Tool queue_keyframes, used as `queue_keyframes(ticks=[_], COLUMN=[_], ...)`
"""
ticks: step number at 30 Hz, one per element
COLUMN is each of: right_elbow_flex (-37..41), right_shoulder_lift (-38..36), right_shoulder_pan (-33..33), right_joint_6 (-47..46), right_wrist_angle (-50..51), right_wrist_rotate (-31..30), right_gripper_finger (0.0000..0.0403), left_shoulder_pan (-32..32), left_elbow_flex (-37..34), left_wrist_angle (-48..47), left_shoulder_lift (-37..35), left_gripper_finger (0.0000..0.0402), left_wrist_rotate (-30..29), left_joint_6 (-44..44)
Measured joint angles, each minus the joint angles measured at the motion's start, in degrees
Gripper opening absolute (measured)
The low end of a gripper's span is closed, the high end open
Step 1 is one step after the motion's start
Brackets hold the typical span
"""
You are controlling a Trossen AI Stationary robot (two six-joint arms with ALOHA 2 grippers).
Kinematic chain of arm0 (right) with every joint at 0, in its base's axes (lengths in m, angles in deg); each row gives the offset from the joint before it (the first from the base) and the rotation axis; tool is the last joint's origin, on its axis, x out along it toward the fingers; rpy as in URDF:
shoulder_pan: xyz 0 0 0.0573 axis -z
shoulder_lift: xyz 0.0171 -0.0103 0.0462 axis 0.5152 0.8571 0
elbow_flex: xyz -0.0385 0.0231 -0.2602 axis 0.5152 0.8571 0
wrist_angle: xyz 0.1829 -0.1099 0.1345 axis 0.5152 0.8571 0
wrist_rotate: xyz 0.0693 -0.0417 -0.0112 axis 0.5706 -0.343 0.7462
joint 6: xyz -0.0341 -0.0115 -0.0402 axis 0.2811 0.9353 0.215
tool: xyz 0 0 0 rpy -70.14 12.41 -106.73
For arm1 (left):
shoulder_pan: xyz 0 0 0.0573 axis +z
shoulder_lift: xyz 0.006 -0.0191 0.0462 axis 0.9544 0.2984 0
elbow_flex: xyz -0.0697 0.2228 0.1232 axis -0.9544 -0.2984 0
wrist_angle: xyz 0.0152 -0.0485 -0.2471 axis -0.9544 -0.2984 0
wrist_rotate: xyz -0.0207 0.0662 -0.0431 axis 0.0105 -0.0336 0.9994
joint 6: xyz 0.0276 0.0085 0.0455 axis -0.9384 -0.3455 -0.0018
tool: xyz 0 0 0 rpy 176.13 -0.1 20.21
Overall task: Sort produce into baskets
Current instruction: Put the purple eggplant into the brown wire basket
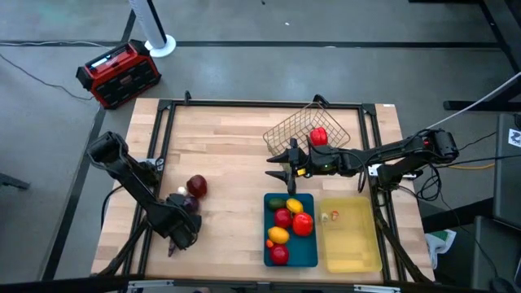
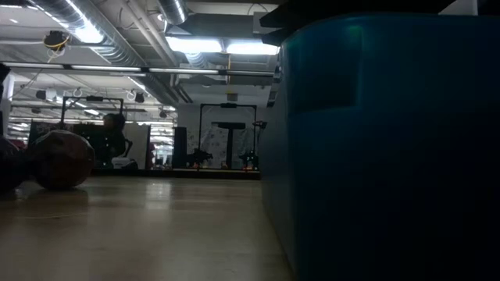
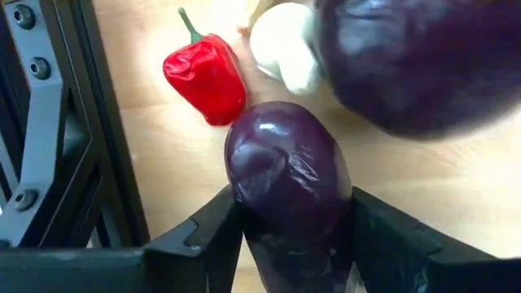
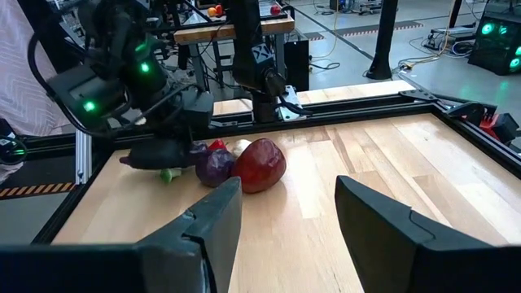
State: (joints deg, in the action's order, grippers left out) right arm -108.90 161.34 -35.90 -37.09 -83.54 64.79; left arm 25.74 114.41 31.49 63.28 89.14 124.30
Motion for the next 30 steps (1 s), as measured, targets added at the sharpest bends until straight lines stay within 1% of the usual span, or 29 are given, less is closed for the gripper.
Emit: queue_keyframes(ticks=[2, 6, 8, 10, 11, 14, 17, 19, 22, 23, 25, 27, 30], right_elbow_flex=[0.00, 0.00, 0.00, 0.00, 0.00, 0.00, 0.00, 0.00, 0.00, 0.00, 0.00, 0.00, 0.00], right_shoulder_lift=[0.00, 0.00, 0.00, 0.00, 0.00, 0.15, 0.17, 0.17, 0.20, 0.20, 0.20, 0.20, 0.20], right_shoulder_pan=[0.02, 0.00, 0.00, 0.00, 0.01, 0.00, 0.00, 0.00, 0.00, 0.00, 0.02, 0.02, 0.00], right_joint_6=[0.00, 0.00, 0.00, 0.00, 0.00, -0.17, -2.36, -4.70, -8.22, -9.77, -12.69, -14.92, -15.76], right_wrist_angle=[0.00, 0.00, 0.01, 0.15, 0.37, 0.49, 0.57, 0.90, 0.81, 0.87, 0.85, 0.79, 0.81], right_wrist_rotate=[0.00, 0.00, 0.00, 0.00, 0.00, 0.00, 0.00, 0.00, 0.02, 0.10, 1.55, 3.31, 4.13], right_gripper_finger=[0.0198, 0.0198, 0.0198, 0.0198, 0.0198, 0.0198, 0.0198, 0.0198, 0.0198, 0.0198, 0.0198, 0.0198, 0.0198], left_shoulder_pan=[0.00, 0.00, 0.05, 0.11, 0.14, 1.07, 2.71, 4.13, 7.34, 8.61, 11.32, 14.14, 18.24], left_elbow_flex=[0.92, 2.85, 3.41, 3.73, 3.80, 4.04, 4.04, 4.04, 4.04, 4.04, 4.04, 4.04, 4.04], left_wrist_angle=[-1.27, -3.96, -3.96, -3.57, -3.57, -2.72, -1.83, -1.32, 2.24, 4.21, 9.38, 15.24, 24.65], left_shoulder_lift=[-1.23, -4.55, -6.96, -8.95, -9.91, -11.73, -11.99, -11.92, -11.88, -11.88, -11.88, -11.85, -11.85], left_gripper_finger=[0.0196, 0.0195, 0.0193, 0.0192, 0.0193, 0.0197, 0.0198, 0.0198, 0.0199, 0.0199, 0.0200, 0.0200, 0.0200], left_wrist_rotate=[-0.69, -4.62, -7.81, -12.48, -15.67, -27.71, -42.08, -51.58, -63.57, -66.96, -71.92, -74.06, -74.69], left_joint_6=[-0.06, -0.06, 0.29, 2.38, 3.18, 2.90, 2.78, 1.05, -5.66, -9.09, -17.07, -26.41, -40.08])
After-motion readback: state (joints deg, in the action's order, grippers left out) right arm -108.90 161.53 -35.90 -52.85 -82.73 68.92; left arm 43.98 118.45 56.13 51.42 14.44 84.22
